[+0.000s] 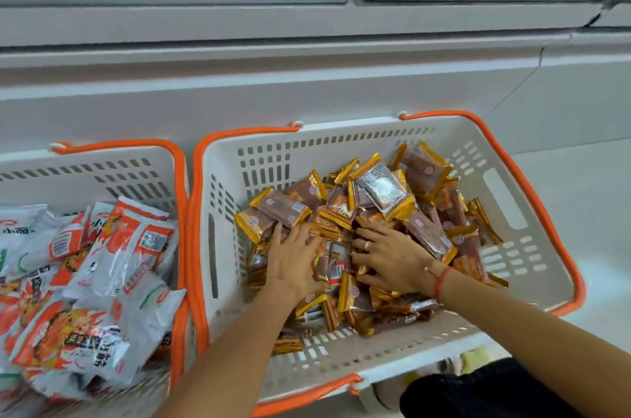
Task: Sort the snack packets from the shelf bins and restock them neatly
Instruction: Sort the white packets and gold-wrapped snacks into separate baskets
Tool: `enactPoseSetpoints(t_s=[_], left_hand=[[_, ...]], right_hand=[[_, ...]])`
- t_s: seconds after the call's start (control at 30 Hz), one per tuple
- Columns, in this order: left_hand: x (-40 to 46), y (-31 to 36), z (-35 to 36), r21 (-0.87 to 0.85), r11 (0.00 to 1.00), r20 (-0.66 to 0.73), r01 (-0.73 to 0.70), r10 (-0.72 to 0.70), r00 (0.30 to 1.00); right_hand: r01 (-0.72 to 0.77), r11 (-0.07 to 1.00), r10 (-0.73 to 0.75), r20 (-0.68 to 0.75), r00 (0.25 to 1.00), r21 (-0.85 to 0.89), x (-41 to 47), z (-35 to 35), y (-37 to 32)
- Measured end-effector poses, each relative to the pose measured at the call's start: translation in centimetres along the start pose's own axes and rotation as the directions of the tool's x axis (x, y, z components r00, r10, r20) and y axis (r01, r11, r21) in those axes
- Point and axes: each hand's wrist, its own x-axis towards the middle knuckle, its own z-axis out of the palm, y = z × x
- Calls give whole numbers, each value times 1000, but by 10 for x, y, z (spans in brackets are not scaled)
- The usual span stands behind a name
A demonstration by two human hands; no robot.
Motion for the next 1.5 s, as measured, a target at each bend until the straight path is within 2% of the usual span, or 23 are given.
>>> enactPoseSetpoints(t_s=[0.13, 0.23, 0.3, 0.37, 0.43, 0.53, 0.7, 0.77, 0.87, 0.97, 1.1, 1.2, 1.27, 1.4, 1.47, 1.5], left_hand=[[6, -17, -11, 172, 985, -19, -28, 32, 999], [11, -39, -37, 316, 949, -94, -18, 51, 994], [13, -56, -53, 377, 926, -72, -36, 68, 995], [10, -68, -58, 392, 916, -28, -81, 100, 995], [1, -66, -57, 322, 942, 28, -98, 94, 995], [-19, -47, -63, 251, 963, 70, -99, 83, 994], [-65, -31, -66, 69, 995, -103, -69, 76, 992], [-82, -36, -67, 33, 995, -161, -90, 94, 982], [-100, -48, -69, -161, 978, -305, -133, 79, 949], [-107, -51, -70, -316, 933, -381, -172, 41, 924], [-108, -51, -66, -374, 911, -504, -171, -45, 863], [-114, -56, -59, -444, 890, -576, -102, -197, 793], [-115, -56, -58, -457, 885, -594, -92, -227, 772], [-113, -54, -59, -456, 888, -572, -63, -238, 785], [-113, -55, -58, -457, 886, -567, -72, -228, 792], [-113, -55, -58, -456, 887, -570, -80, -221, 791]], right_hand=[[8, 1000, -8, -10, 1000, 1, -17, -1, 7], [-33, 998, 32, 16, 999, 51, -15, -5, 0], [-95, 994, 94, 37, 995, 51, -4, -9, -7], [-129, 991, 125, 119, 985, 25, 8, -10, -14], [-178, 984, 173, 176, 969, 15, 20, -9, -20], [-231, 973, 224, 180, 958, 21, 37, -5, -28], [-351, 933, 361, 234, 903, -86, 54, -5, -50], [-337, 936, 351, 233, 907, -100, 58, -10, -51], [-286, 957, 288, 207, 935, -40, 54, -18, -39], [-272, 962, 265, 211, 941, 5, 42, -27, -23], [-317, 944, 284, 262, 922, 95, 31, -40, -28], [-339, 939, 311, 285, 907, 57, 31, -31, -41], [-362, 932, 345, 291, 892, 4, 36, -20, -48], [-323, 928, 371, 349, 861, -187, 62, -6, -66], [-297, 947, 322, 366, 873, -125, 68, -5, -61], [-295, 955, 285, 358, 889, -26, 65, -10, -51]])
